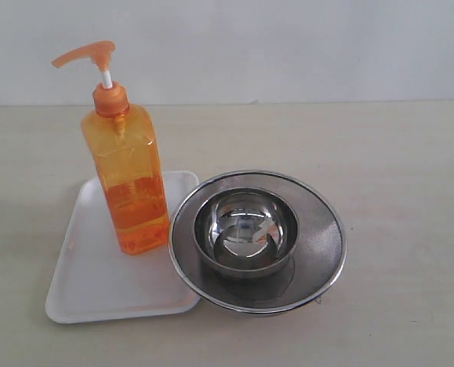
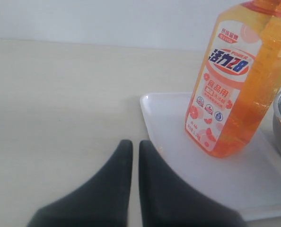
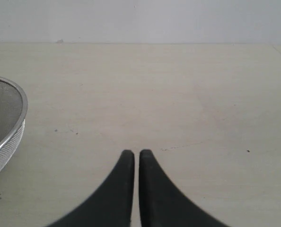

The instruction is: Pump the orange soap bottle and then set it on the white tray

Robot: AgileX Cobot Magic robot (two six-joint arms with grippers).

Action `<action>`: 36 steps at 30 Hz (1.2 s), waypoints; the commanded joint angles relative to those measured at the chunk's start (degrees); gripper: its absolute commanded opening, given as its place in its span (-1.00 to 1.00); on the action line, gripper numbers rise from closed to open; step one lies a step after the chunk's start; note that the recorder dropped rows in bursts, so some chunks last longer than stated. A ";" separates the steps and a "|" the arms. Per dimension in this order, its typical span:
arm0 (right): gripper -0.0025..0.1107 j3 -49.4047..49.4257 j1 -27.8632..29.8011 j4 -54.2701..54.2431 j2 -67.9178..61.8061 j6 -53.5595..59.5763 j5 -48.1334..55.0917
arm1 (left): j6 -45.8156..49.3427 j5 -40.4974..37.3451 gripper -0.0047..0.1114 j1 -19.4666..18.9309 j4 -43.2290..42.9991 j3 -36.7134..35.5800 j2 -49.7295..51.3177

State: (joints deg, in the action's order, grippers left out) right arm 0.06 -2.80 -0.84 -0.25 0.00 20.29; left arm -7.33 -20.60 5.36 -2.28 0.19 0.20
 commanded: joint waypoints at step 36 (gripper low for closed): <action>-0.93 -0.06 0.33 0.22 0.25 0.00 -0.64 | -19.50 46.13 -0.84 -0.16 9.18 0.10 -0.20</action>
State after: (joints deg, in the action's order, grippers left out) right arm 0.06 -2.80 -0.84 -0.25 0.00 20.29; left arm -24.45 24.19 5.36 9.00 0.19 0.10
